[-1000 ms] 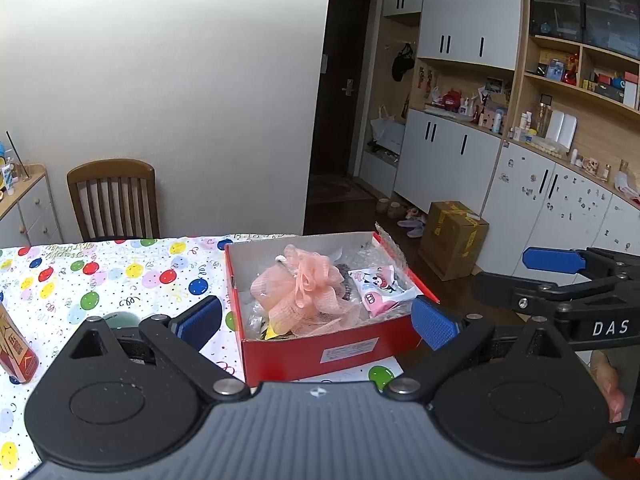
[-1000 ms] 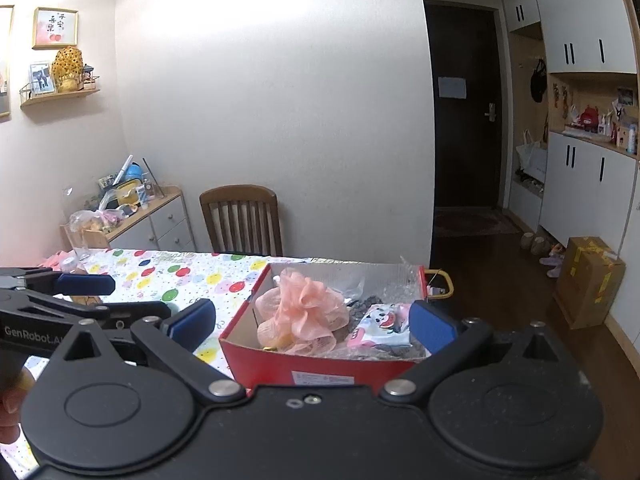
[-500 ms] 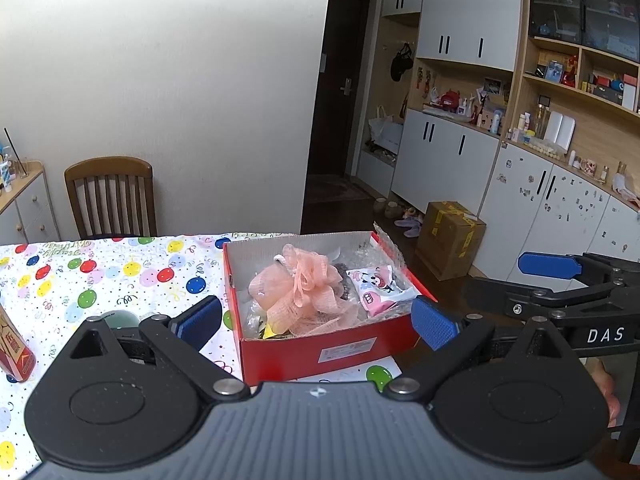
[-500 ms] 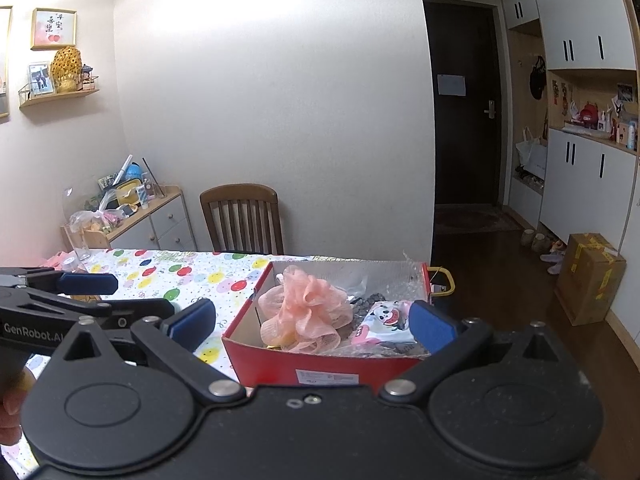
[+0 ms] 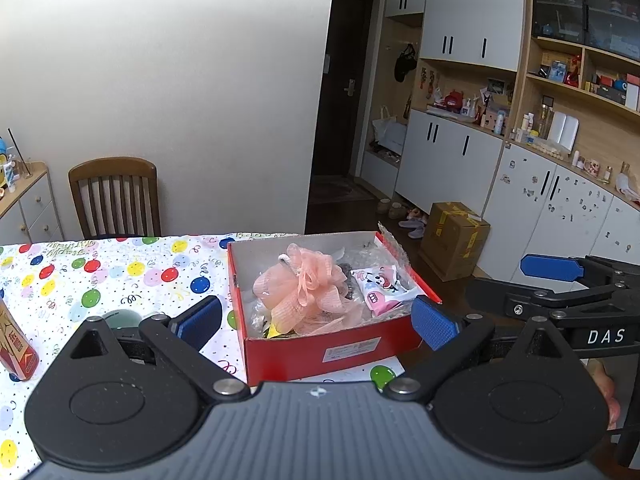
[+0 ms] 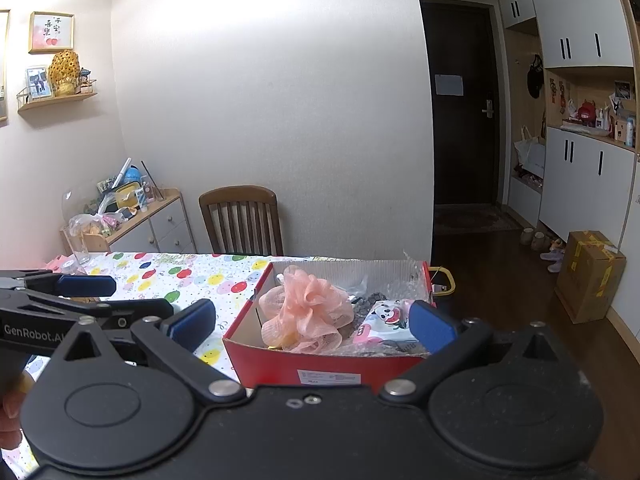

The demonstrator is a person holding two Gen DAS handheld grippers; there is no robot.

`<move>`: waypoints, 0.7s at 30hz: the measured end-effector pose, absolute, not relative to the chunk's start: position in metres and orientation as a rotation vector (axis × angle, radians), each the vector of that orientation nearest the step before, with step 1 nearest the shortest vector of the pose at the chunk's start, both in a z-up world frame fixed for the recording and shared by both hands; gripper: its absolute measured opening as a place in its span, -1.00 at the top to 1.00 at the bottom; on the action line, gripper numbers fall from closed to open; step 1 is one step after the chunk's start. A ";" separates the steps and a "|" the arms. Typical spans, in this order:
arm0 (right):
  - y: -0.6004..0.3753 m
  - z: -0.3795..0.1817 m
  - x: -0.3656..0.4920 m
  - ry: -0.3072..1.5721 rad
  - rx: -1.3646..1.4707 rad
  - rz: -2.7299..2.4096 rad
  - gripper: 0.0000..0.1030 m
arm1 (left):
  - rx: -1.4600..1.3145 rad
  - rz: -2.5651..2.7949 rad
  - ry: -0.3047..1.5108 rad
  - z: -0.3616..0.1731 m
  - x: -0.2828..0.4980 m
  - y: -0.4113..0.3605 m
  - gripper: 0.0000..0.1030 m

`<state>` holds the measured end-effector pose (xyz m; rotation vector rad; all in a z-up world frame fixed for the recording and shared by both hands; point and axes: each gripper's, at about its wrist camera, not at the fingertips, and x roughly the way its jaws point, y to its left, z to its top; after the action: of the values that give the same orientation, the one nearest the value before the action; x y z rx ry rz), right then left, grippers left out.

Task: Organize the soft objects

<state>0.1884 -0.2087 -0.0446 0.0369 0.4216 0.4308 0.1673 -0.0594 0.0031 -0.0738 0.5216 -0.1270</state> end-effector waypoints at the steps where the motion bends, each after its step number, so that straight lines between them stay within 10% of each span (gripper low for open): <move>1: -0.209 -0.045 0.189 0.422 0.038 0.431 -1.00 | -0.075 -0.125 0.522 0.003 0.167 -0.059 -0.97; 21: -0.207 -0.048 0.189 0.436 0.046 0.415 -1.00 | -0.075 -0.101 0.531 0.002 0.165 -0.061 -0.97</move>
<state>0.1890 -0.2072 -0.0482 0.0463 0.4360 0.4153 0.1653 -0.0612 0.0021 -0.0754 0.5307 -0.1013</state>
